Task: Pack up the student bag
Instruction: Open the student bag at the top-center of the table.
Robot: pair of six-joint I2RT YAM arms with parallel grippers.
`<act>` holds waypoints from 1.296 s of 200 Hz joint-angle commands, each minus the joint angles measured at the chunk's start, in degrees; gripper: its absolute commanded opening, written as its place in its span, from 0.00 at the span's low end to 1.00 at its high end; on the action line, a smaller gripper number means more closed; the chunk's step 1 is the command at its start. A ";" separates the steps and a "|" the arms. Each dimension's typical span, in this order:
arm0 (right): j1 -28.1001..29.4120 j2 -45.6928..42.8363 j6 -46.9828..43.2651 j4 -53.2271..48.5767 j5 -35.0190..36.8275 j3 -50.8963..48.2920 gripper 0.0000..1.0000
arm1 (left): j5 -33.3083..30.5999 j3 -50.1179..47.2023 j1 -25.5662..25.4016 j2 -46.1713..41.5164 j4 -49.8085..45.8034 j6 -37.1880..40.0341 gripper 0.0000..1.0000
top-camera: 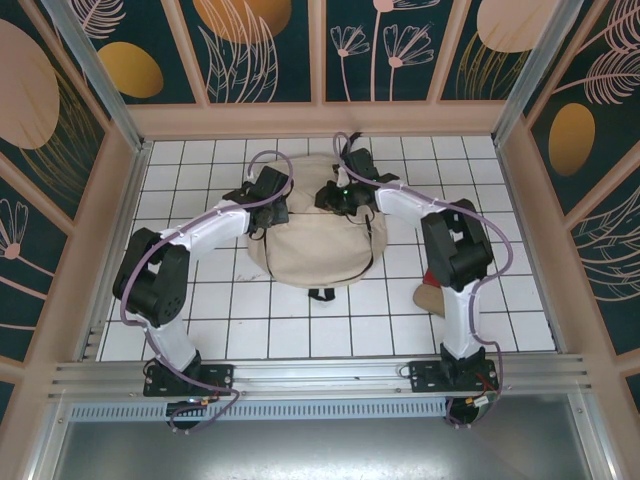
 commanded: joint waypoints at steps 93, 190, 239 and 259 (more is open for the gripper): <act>1.67 -9.39 2.89 1.71 -3.26 -15.64 0.21 | -0.90 -0.69 0.57 -1.17 0.09 -2.03 0.00; 0.79 -18.43 -1.62 -0.63 5.32 -14.10 0.40 | -1.48 1.75 0.59 -2.34 -2.79 -1.97 0.43; -8.71 -35.68 -2.12 -9.80 18.84 -26.30 0.60 | -6.82 1.29 0.60 -9.10 -3.68 -0.84 0.77; -14.03 -40.43 -1.05 -12.78 26.41 -31.89 0.68 | -6.99 0.54 0.60 -11.55 -2.98 -0.35 0.83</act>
